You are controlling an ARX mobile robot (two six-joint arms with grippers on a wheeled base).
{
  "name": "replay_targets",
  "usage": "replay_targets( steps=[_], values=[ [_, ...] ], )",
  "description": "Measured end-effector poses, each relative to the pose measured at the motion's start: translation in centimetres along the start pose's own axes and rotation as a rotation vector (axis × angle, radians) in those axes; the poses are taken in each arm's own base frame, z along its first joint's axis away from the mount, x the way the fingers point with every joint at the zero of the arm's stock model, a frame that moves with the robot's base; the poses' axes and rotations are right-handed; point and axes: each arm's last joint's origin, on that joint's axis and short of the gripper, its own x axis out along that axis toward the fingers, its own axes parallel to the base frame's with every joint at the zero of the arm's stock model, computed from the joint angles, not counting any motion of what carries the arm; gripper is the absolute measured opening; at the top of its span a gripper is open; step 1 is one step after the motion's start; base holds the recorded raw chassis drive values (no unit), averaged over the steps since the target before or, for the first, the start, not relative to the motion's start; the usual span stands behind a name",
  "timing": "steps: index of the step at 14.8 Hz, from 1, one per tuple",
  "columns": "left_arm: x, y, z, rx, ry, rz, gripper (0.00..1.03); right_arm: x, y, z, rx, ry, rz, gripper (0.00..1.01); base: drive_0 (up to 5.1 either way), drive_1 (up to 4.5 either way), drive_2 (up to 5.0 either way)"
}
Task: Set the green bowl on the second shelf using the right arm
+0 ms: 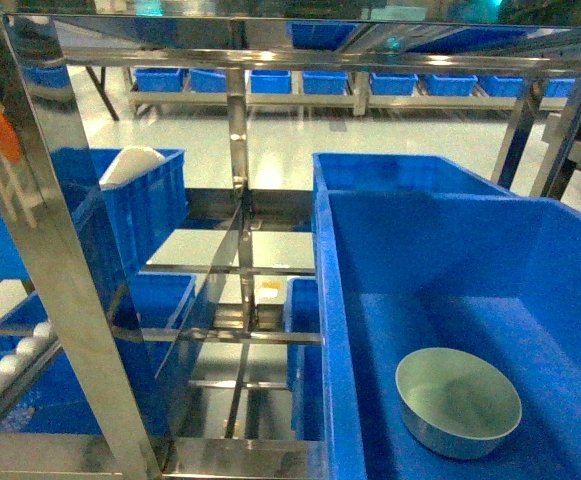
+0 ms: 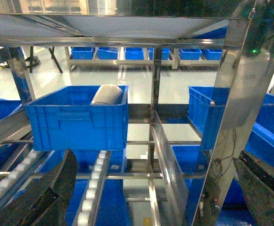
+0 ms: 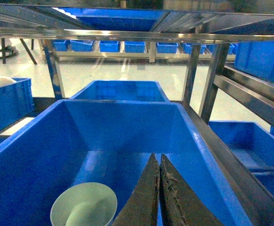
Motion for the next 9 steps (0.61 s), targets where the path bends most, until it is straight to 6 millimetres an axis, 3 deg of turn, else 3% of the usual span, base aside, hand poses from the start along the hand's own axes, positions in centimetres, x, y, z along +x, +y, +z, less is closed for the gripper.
replay_targets(
  steps=[9],
  values=[
    [0.0, 0.0, 0.0, 0.000, 0.000, 0.000, 0.98, -2.5, 0.0, 0.8, 0.000, -0.032, 0.000, 0.02, 0.0, 0.00, 0.0]
  ],
)
